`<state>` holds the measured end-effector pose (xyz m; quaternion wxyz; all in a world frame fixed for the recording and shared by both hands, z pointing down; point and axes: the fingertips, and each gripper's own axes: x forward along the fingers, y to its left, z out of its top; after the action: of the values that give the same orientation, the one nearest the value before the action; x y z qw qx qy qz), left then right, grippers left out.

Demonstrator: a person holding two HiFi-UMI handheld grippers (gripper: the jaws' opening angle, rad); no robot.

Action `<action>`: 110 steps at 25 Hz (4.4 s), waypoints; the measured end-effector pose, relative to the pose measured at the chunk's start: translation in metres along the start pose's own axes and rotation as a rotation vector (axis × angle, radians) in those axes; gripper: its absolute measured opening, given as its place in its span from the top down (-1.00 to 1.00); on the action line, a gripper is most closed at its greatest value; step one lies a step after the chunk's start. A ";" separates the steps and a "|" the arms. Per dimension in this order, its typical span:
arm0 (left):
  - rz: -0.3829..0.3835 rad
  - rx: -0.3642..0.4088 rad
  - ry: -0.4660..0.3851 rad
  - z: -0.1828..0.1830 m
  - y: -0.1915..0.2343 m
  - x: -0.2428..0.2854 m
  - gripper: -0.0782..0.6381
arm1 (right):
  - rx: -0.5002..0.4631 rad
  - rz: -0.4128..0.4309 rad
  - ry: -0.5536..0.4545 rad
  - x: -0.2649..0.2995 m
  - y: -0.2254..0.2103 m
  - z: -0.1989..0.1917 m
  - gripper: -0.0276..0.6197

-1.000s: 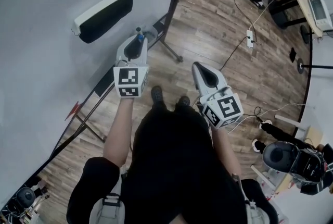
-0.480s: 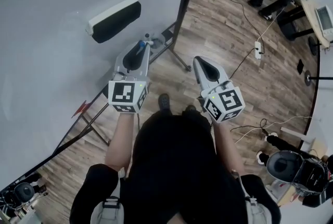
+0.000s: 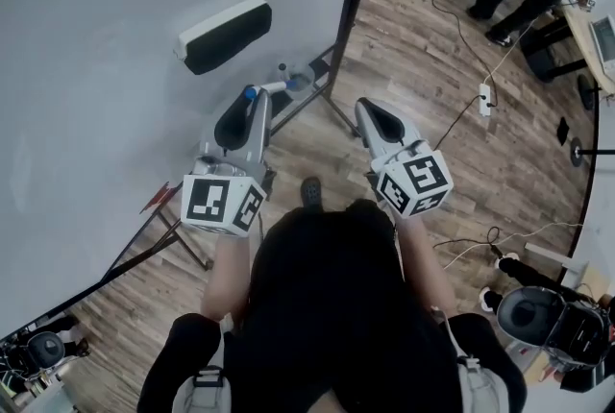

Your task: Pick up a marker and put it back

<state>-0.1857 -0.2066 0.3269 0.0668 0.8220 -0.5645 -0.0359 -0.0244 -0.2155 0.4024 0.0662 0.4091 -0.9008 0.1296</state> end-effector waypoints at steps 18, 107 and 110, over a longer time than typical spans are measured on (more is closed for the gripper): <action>-0.001 -0.026 0.028 -0.027 0.004 0.015 0.57 | -0.023 0.005 0.029 0.000 0.005 -0.003 0.91; 0.124 0.016 0.187 -0.129 -0.138 -0.096 0.55 | -0.021 0.188 0.023 -0.159 0.045 -0.046 0.91; 0.144 0.012 0.172 -0.126 -0.162 -0.118 0.58 | -0.025 0.212 0.021 -0.180 0.047 -0.053 0.91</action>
<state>-0.0618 -0.0304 0.4248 0.1126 0.7797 -0.6145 0.0429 0.0592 -0.0413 0.4042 0.0665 0.3090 -0.9400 0.1287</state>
